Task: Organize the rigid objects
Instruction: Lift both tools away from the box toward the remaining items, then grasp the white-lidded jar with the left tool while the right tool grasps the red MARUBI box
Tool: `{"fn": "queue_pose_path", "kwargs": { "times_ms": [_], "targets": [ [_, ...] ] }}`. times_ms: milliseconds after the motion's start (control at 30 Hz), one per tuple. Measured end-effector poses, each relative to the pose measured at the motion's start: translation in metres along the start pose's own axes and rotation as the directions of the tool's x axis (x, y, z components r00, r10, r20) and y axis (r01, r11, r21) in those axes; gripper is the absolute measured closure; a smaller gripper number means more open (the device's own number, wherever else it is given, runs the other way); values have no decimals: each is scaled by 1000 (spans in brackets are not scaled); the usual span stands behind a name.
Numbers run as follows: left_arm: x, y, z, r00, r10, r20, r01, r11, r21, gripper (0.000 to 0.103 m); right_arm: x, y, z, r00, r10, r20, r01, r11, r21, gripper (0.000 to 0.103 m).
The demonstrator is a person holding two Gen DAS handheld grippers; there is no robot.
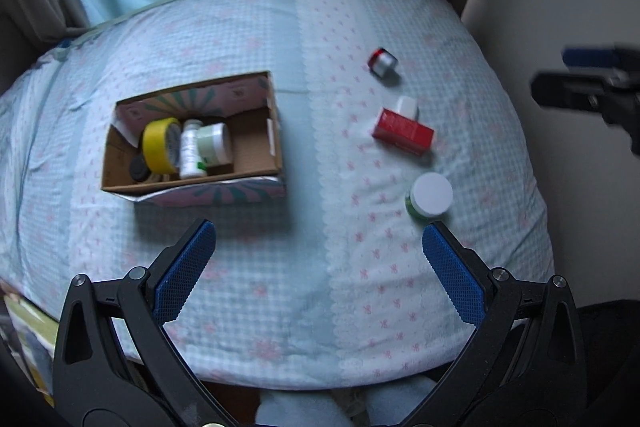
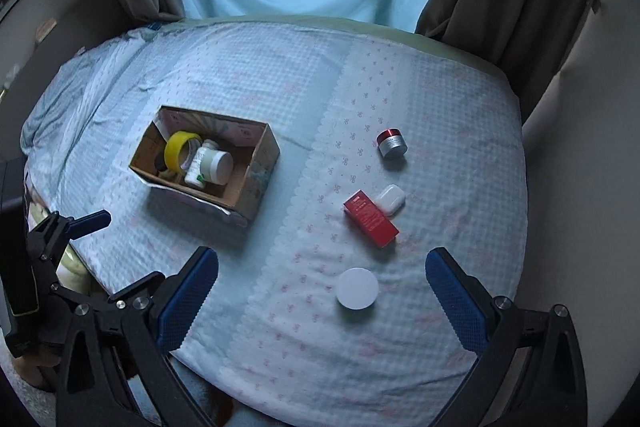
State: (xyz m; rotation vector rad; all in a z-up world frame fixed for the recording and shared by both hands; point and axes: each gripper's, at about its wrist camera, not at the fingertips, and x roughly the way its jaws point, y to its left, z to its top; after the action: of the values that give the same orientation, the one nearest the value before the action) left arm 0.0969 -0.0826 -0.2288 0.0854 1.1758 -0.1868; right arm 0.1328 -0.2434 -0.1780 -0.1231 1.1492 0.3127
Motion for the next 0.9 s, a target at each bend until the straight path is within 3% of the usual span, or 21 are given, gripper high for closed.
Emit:
{"fn": "queue_pose_path", "kwargs": {
  "times_ms": [200, 400, 600, 833, 900],
  "targets": [
    [47, -49, -9, 995, -56, -78, 61, 996, 59, 0, 46, -33, 9, 995, 11, -99, -23, 992, -126, 0],
    [113, -97, -13, 983, -90, -158, 111, 985, 129, 0, 123, -52, 13, 971, -23, -237, -39, 966, -255, 0],
    [188, -125, -15, 965, -127, -229, 153, 983, 99, 0, 210, -69, 14, 922, -5, -388, -118, 949, -294, 0],
    [251, -147, -29, 947, -152, -283, 173, 984, 52, 0, 289, -68, 8, 874, -54, -483, -158, 908, -388, 7],
    [261, -151, -31, 947, -155, -283, 172, 984, 36, 0, 310, -68, 4, 846, -42, -531, -195, 903, -382, 20]
  ]
}}
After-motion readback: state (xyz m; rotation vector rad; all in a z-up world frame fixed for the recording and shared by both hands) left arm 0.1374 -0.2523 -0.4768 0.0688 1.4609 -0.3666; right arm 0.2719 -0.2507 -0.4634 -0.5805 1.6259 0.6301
